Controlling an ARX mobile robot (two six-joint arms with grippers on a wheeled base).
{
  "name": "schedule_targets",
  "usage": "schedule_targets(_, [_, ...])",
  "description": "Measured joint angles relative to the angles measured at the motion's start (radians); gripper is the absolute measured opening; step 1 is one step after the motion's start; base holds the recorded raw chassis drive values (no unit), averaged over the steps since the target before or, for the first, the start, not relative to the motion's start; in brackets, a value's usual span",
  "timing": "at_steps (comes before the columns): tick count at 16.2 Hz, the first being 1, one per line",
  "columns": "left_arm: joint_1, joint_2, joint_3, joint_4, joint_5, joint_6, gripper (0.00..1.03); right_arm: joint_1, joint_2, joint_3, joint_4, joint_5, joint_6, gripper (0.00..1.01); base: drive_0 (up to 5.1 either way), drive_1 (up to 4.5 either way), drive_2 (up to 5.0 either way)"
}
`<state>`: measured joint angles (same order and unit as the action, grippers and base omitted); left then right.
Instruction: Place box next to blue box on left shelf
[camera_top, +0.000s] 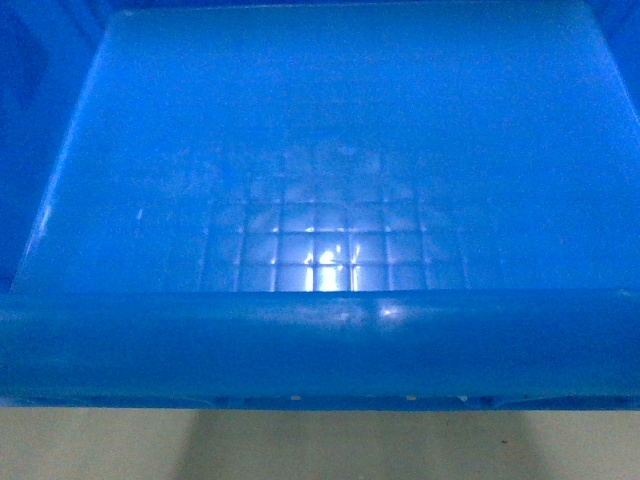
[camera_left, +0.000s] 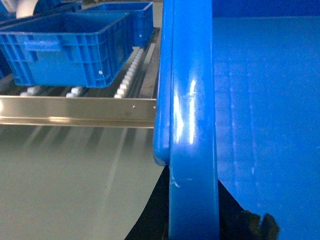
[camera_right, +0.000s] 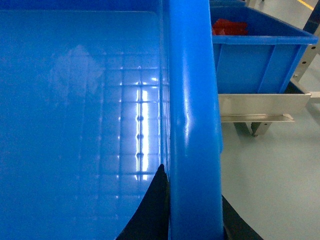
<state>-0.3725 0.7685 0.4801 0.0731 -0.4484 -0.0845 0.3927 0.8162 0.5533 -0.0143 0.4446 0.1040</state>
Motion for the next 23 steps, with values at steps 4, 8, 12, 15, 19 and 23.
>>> schedule_targets(4, [0.0,0.0,0.0,0.008,0.0,0.001,0.09,0.0,0.0,0.0,0.006,0.0,0.0,0.09,0.0,0.0,0.0])
schedule_targets(8, [0.0,0.0,0.0,0.009,0.0,0.001,0.09,0.0,0.0,0.0,0.007,0.0,0.0,0.09,0.0,0.0,0.0])
schedule_targets(12, [0.0,0.0,0.0,0.008,0.0,0.001,0.09,0.0,0.0,0.0,0.007,0.0,0.0,0.09,-0.7,1.23,-0.6])
schedule_targets(15, [0.0,0.0,0.0,0.012,0.0,0.001,0.09,0.0,-0.004,0.0,0.007,0.001,0.0,0.09,-2.7,4.95,-2.5])
schedule_targets(19, [0.0,0.0,0.0,0.014,0.001,0.001,0.09,0.0,-0.005,0.0,0.008,0.002,0.0,0.09,-2.6,4.95,-2.5])
schedule_targets(23, [0.0,-0.001,0.0,0.01,0.0,0.001,0.09,0.0,-0.004,0.0,0.007,0.001,0.0,0.09,0.0,3.93,-3.9])
